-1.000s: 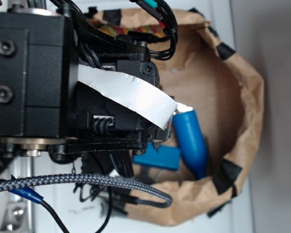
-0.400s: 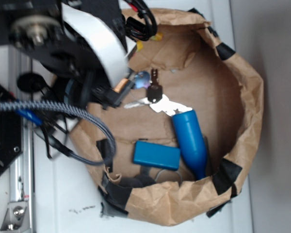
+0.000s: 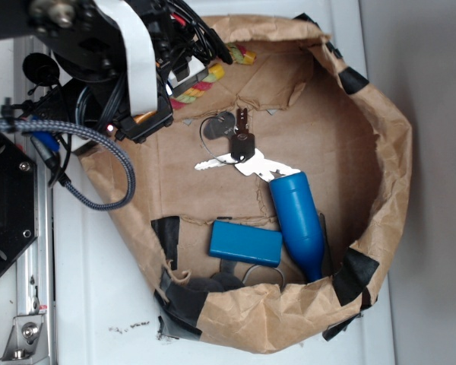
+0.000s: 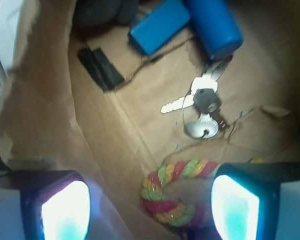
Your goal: Grab the silver keys.
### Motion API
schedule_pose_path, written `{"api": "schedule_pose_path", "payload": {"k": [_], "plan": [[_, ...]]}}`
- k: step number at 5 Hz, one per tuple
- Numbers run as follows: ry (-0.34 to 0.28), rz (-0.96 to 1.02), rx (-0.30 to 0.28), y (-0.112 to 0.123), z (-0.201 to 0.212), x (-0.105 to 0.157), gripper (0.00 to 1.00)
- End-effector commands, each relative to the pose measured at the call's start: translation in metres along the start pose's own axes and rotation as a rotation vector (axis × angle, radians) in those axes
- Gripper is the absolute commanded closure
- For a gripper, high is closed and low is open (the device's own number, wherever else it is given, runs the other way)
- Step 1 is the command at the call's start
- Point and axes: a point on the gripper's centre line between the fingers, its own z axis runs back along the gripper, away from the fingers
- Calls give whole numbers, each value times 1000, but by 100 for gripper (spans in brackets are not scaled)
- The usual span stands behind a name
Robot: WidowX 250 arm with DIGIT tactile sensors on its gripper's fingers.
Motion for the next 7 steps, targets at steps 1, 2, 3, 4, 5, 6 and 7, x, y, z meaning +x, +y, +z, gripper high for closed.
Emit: {"api": "schedule_pose_path", "payload": {"k": [1, 2, 3, 4, 5, 6, 7], "plan": [[-14, -61, -14, -1, 23, 37, 0], [-29, -57, -23, 0, 36, 56, 0], [-38, -61, -10, 14, 36, 73, 0], [-49, -88, -5, 38, 26, 80, 0], [-21, -152, 25, 61, 10, 92, 0], [-8, -225, 53, 57, -1, 87, 0], [42, -264, 25, 48, -24, 76, 0]]}}
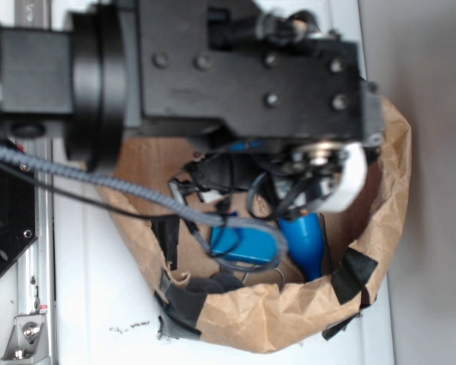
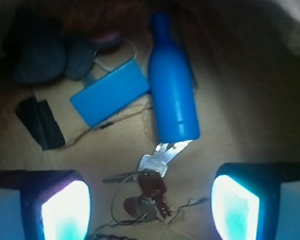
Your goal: Grab the silver keys.
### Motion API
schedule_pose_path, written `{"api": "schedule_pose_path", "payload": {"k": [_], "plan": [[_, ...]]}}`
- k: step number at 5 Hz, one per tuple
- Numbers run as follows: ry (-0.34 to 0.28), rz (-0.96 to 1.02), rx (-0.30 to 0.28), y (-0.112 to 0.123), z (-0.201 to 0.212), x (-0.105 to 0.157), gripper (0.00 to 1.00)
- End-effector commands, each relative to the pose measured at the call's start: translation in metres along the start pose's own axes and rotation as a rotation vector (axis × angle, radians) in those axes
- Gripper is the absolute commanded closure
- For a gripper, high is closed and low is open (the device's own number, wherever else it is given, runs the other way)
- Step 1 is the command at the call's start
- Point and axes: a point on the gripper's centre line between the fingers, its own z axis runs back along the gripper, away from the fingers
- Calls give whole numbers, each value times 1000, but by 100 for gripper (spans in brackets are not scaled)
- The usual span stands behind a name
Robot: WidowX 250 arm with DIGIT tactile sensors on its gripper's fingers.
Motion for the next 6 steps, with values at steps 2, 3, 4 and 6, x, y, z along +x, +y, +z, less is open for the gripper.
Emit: {"api": "schedule_pose_path", "payload": {"k": [2, 3, 4, 6], "plan": [[55, -57, 37, -17, -17, -30, 0], [55, -57, 37, -17, -17, -30, 0], [55, -57, 37, -17, -17, -30, 0], [55, -57, 37, -17, -17, -30, 0]]}}
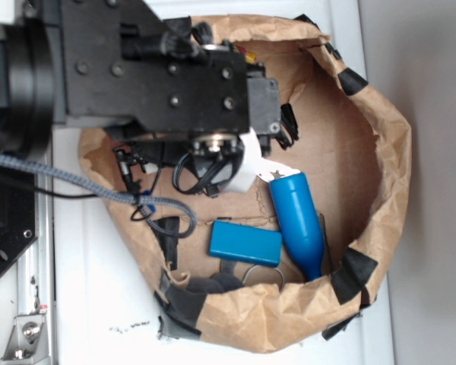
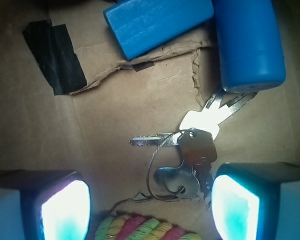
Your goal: Grab the silver keys.
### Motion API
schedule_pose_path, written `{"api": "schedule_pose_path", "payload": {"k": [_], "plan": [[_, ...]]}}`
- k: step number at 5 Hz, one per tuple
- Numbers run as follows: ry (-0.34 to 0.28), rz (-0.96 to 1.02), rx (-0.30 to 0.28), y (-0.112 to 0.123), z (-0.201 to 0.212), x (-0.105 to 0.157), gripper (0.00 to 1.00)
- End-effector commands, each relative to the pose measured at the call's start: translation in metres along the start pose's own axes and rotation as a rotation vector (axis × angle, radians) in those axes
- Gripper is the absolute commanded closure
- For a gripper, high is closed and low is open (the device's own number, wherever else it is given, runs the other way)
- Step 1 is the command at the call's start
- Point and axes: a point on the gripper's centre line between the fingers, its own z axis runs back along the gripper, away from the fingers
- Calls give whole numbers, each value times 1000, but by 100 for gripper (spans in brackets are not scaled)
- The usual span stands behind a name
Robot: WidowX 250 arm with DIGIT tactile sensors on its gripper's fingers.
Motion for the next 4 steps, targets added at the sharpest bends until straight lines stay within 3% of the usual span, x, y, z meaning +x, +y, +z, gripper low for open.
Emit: {"api": "schedule_pose_path", "payload": {"k": [1, 3, 4], "plan": [[-23, 163, 68, 10, 3, 6, 0], [-109, 270, 181, 10, -6, 21, 0], [-110, 274, 166, 10, -12, 25, 0]]}}
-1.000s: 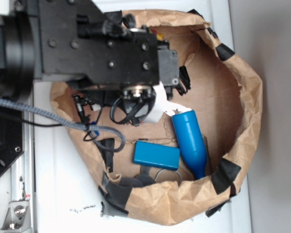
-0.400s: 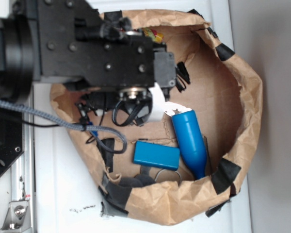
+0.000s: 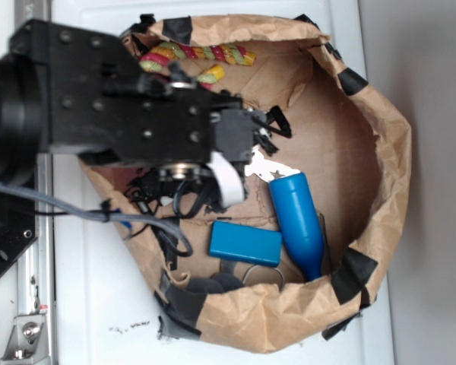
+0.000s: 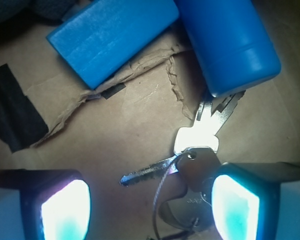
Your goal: Grab the silver keys.
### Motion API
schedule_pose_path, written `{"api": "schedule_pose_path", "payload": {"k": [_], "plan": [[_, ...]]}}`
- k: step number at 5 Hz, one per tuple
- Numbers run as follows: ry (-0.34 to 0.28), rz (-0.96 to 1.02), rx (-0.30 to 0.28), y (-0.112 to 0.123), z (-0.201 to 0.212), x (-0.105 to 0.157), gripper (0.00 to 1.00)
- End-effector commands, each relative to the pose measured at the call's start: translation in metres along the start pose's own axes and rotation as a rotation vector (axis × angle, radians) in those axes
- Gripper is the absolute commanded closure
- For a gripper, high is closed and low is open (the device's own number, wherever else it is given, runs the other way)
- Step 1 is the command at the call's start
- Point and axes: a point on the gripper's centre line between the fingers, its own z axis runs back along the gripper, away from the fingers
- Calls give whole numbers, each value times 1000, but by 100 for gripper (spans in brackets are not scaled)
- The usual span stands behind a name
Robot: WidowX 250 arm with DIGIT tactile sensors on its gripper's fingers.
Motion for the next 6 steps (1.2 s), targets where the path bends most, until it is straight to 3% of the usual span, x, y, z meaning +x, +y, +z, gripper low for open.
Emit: {"api": "schedule_pose_path", "payload": {"k": [1, 3, 6], "plan": [[-30, 13, 34, 11, 3, 12, 0], [-45, 34, 45, 14, 2, 4, 0], [-9, 51, 90, 23, -13, -20, 0]]}}
